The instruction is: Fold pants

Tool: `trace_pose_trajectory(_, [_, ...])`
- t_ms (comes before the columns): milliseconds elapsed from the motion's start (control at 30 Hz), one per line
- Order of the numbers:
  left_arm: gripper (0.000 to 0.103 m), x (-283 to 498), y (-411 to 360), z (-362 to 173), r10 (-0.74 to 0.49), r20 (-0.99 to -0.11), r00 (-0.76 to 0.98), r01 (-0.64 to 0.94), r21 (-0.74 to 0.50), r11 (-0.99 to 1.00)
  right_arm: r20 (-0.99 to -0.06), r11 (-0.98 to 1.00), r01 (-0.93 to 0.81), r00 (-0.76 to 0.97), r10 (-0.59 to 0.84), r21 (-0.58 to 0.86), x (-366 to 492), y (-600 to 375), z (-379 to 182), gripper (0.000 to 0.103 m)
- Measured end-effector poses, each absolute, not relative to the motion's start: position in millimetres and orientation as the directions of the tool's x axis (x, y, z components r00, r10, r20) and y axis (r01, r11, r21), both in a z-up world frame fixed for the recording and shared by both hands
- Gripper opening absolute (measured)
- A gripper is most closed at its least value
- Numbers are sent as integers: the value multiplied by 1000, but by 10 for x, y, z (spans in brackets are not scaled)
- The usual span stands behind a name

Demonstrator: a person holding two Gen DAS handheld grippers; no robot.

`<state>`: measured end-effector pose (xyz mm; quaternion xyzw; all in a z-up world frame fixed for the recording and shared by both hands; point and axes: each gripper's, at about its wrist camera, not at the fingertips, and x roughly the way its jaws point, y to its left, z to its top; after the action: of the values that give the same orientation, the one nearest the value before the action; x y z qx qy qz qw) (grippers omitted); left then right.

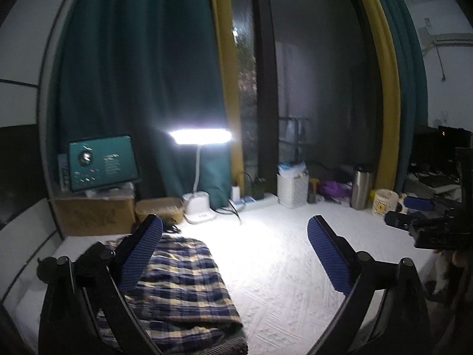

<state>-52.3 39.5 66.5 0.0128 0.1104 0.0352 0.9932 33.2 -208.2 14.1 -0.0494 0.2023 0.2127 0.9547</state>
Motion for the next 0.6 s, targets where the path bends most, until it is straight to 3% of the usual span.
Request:
trace_pose_trajectory(367, [102, -750, 642, 720, 226, -149, 963, -225, 27, 974, -320, 898, -439, 855, 407, -31, 112, -1958, 336, 99])
trace_pose_trajectory(600, [102, -791, 778, 645, 289, -148, 946, -284, 52, 957, -342, 901, -432, 854, 392, -48, 143, -1842, 256, 100])
